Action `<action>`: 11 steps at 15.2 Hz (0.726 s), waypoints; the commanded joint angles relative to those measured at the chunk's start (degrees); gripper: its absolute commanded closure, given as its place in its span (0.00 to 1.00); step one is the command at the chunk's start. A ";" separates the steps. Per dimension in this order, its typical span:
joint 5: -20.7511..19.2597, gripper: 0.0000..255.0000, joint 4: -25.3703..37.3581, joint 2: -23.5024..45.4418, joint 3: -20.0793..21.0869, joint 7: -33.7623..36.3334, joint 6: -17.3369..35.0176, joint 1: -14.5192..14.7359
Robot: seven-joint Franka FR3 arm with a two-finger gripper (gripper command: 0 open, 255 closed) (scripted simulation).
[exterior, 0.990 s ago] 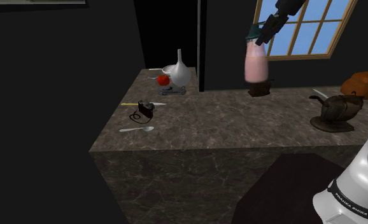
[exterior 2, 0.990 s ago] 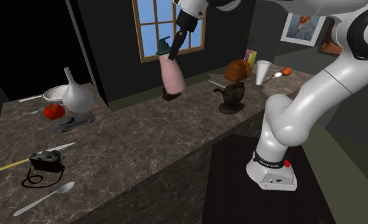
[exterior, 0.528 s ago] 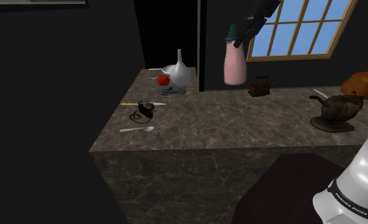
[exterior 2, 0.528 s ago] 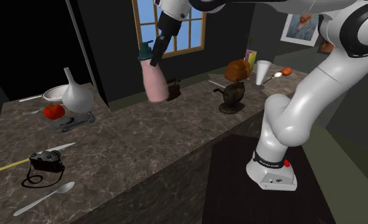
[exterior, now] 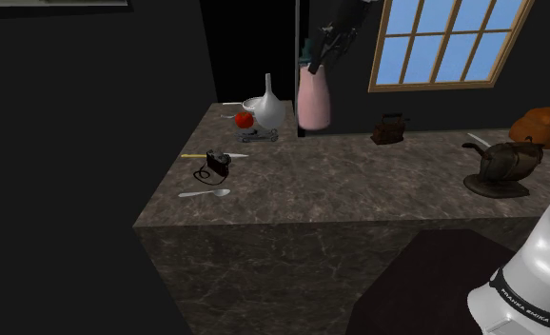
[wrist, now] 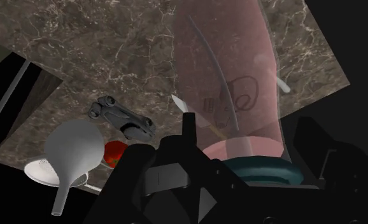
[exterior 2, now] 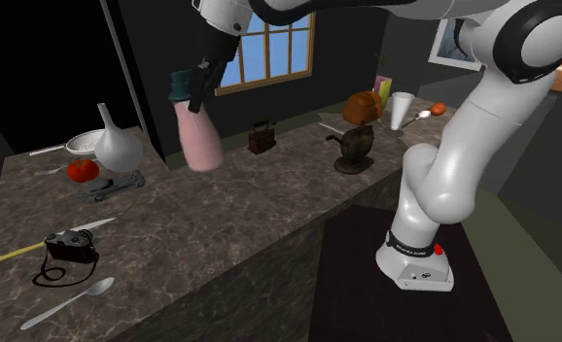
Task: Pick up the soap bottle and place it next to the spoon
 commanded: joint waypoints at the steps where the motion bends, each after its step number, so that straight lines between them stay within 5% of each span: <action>1: -0.69 1.00 2.59 2.85 1.77 2.60 0.50 0.55; 11: -7.56 1.00 22.14 20.28 8.83 15.14 -1.70 4.47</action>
